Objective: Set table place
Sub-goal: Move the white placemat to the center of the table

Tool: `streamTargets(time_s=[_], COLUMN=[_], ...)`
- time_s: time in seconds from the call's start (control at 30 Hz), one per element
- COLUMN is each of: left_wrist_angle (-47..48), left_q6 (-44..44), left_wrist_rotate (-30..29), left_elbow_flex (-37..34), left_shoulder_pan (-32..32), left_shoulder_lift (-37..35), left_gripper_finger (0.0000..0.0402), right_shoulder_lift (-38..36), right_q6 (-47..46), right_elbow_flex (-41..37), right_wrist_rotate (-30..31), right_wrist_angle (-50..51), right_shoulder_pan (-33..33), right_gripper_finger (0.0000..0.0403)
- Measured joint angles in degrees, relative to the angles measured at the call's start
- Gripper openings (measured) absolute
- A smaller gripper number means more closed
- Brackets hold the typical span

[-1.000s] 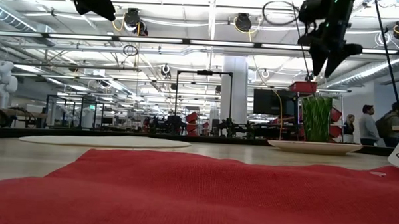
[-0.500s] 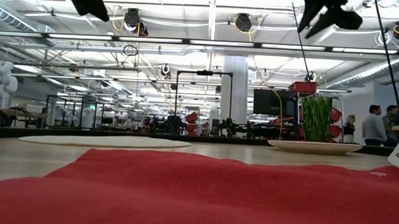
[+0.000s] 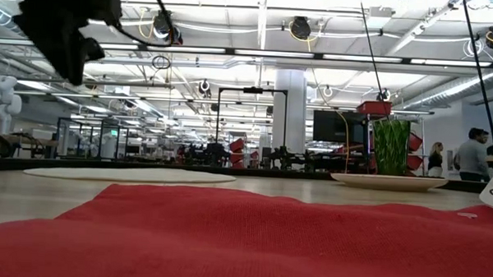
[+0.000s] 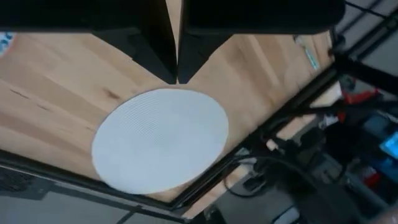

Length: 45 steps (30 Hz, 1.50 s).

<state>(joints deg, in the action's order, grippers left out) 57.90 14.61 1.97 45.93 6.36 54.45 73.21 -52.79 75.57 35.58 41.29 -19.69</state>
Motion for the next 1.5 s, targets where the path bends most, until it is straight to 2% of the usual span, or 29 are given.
streamTargets(time_s=[0.1, 0.23, 0.33, 0.57, 0.7, 0.83, 1.0, 1.1, 1.23, 1.4, 1.5], left_wrist_angle=[-0.26, -1.59, -3.70, -5.99, -6.29, -6.78, -11.32, -15.03, -15.78, -14.95, -14.75], left_q6=[-1.44, -4.07, -6.44, 0.14, 0.91, 0.77, 1.60, 1.45, -0.09, 0.06, 0.09], left_wrist_rotate=[0.01, -0.03, -1.89, -10.03, -10.55, -11.81, -17.02, -16.37, -13.90, -14.93, -17.74], left_elbow_flex=[-0.50, -0.50, -0.48, -0.46, -0.46, -0.46, -0.46, -0.46, -0.46, -0.46, -0.46], left_shoulder_pan=[1.65, 3.86, 5.34, 5.92, 5.94, 5.94, 5.94, 5.85, 5.36, 4.85, 4.84], left_shoulder_lift=[2.33, 6.03, 10.01, 22.40, 27.43, 30.32, 31.83, 32.63, 33.95, 34.10, 34.10], left_gripper_finger=[0.0118, 0.0146, 0.0158, 0.0160, 0.0160, 0.0160, 0.0160, 0.0160, 0.0160, 0.0160, 0.0160], right_shoulder_lift=[3.37, 7.11, 8.86, 9.90, 8.89, 7.52, 7.45, 7.16, 5.02, 0.98, -0.74], right_q6=[0.12, 2.59, 5.23, 12.00, 12.98, 13.00, 13.58, 13.18, 12.97, 12.47, 11.55], right_elbow_flex=[0.00, 0.00, -0.01, -0.02, -0.04, -0.02, -0.04, -0.91, -5.54, -14.42, -18.27], right_wrist_rotate=[0.17, -2.61, -2.26, -2.31, -2.46, -2.26, -2.53, -2.60, -2.63, -2.88, -2.96], right_wrist_angle=[-1.52, -4.63, -5.75, -1.84, 1.31, 4.13, 5.16, 5.56, 0.25, -12.46, -16.97], right_shoulder_pan=[-2.91, -5.94, -7.90, -11.07, -12.06, -12.00, -12.00, -12.49, -13.00, -13.71, -13.83], right_gripper_finger=[0.0001, 0.0000, 0.0000, 0.0000, 0.0000, 0.0000, 0.0000, 0.0000, 0.0000, 0.0000, 0.0000])
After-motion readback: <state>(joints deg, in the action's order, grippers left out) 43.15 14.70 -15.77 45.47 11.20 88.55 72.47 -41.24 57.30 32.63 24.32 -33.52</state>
